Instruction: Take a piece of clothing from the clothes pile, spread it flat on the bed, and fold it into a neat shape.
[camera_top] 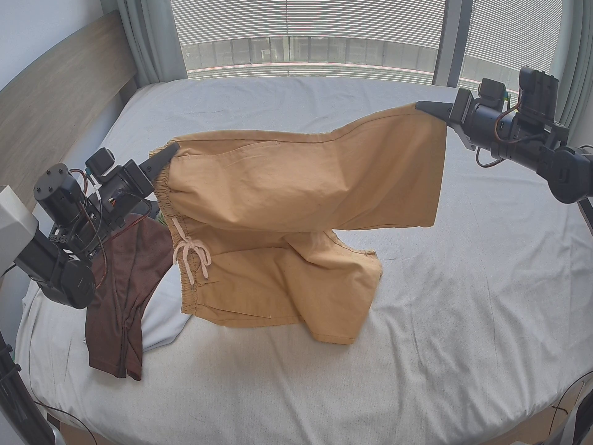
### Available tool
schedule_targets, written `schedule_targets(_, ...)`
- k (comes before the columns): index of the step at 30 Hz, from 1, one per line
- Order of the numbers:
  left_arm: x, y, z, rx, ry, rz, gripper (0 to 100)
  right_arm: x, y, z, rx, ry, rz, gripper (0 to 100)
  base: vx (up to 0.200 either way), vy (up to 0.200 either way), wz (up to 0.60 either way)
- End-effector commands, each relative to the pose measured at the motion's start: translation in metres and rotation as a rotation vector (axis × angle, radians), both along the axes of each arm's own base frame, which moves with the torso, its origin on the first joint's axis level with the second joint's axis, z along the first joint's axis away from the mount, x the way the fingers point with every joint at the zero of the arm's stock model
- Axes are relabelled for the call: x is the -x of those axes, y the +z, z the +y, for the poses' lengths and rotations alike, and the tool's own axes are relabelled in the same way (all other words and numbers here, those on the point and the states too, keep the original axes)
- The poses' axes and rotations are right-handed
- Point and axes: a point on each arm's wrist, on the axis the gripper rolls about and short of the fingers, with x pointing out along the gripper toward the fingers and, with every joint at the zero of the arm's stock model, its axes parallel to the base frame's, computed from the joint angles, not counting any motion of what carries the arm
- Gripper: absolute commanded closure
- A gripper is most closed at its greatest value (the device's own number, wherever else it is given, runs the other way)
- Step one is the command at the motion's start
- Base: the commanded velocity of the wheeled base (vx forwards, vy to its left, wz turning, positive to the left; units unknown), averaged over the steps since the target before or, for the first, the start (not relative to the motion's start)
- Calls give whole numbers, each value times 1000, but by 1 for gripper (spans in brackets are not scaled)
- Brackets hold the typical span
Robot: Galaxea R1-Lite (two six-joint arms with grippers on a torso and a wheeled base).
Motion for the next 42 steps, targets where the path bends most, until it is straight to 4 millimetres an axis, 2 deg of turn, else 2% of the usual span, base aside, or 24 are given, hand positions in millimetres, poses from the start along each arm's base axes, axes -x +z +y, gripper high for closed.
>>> schedule_targets(1,-2,-2,3,-2,1,6,100,-9,-17,2,10,-3,41,100,0,0,0)
schedule_targets(12,-10,-6,14,-10,20,9,100,-22,-34,2,5,-14,31,100,0,0,0)
schedule_targets(22,-15,-7,22,-17,47,7,100,-23,-45,2,11,-23,57,100,0,0,0)
schedule_targets(29,-16,-11,19,-19,39,10,100,-23,-50,2,5,-25,44,100,0,0,0)
schedule_targets(32,-16,-11,13,-18,28,10,100,-24,-56,2,9,-27,60,100,0,0,0)
schedule_targets(37,-17,-12,15,-18,32,13,100,-30,-66,1,13,-31,84,100,0,0,0)
schedule_targets(42,-25,-24,10,-18,31,36,100,-41,-73,3,-1,-42,32,100,0,0,0)
